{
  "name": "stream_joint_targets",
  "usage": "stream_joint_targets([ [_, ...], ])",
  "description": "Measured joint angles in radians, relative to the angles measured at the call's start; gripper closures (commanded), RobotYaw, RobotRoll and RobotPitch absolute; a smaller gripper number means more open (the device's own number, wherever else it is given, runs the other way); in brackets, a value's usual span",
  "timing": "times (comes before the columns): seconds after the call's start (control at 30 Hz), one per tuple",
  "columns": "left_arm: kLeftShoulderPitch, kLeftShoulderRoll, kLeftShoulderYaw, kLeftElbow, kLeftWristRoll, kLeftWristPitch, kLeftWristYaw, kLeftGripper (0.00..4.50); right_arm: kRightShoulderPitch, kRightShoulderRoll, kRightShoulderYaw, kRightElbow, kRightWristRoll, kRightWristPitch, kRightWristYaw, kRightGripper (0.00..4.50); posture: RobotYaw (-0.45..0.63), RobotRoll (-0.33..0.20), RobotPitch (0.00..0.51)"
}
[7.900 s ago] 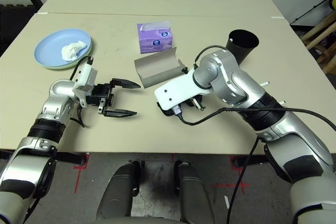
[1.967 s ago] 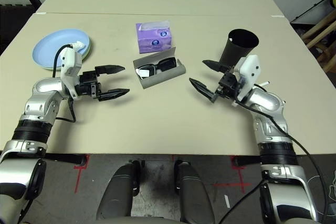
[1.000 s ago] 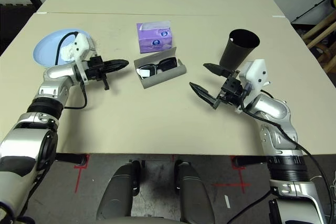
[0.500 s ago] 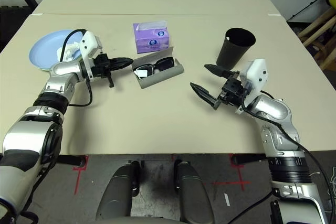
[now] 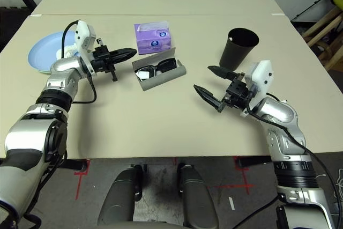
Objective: Organize and tidy the items on the table.
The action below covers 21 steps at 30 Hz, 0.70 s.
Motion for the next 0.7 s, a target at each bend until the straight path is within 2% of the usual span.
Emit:
stream_joint_targets([
  [0.2,0.002,0.001,-0.03,0.037,0.065,-0.006,0.092,4.47,0.0,0.0,0.0,0.008,0.0,-0.005,0.0,0.0,0.04,0.0,0.187],
  [0.7,-0.001,0.0,-0.041,0.074,0.117,-0.009,0.188,4.47,0.003,0.0,0.0,0.008,0.0,-0.005,-0.001,0.0,0.03,0.0,0.2],
])
